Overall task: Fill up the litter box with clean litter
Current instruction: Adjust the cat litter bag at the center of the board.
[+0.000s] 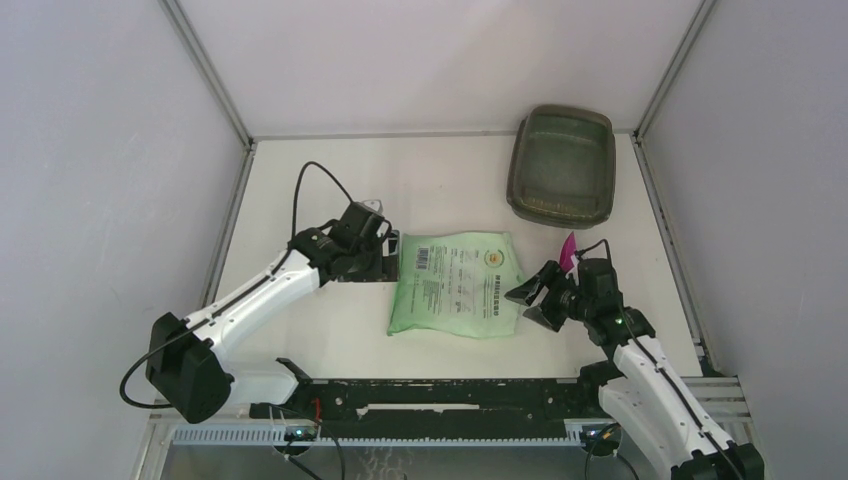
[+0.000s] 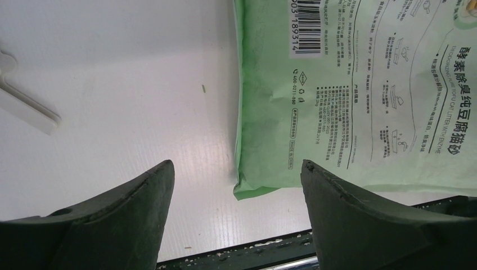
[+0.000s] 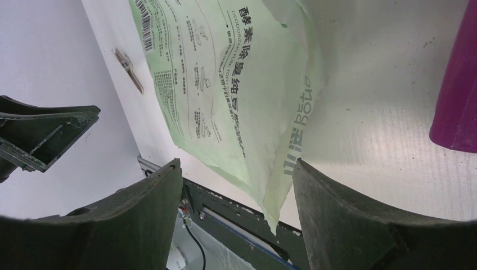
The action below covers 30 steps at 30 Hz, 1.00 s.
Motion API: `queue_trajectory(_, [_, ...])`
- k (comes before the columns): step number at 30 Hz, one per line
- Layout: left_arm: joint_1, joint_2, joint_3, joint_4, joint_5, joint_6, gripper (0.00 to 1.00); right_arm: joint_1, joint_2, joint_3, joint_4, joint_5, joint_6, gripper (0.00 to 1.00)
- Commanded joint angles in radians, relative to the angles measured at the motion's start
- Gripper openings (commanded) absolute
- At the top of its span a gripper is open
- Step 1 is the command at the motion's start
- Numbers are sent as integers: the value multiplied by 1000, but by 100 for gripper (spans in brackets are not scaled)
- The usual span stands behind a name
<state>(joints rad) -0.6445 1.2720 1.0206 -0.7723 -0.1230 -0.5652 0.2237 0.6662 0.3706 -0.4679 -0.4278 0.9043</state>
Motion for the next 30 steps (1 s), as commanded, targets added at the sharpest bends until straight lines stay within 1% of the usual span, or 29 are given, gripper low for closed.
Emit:
queue_trajectory(1, [7, -40, -13, 21, 13, 20, 87, -1, 4, 31, 31, 4, 11, 79])
queue_trajectory(8, [7, -40, -15, 25, 13, 21, 87, 3, 17, -14, 107, -20, 54, 79])
queue_trajectory(16, [8, -38, -17, 25, 11, 21, 87, 26, 71, -38, 193, -33, 95, 79])
queue_trajectory(22, [8, -37, -16, 27, 11, 22, 87, 73, 93, -71, 286, -26, 160, 79])
queue_trajectory(30, [7, -32, -13, 32, 14, 21, 87, 167, 171, -112, 417, 36, 240, 78])
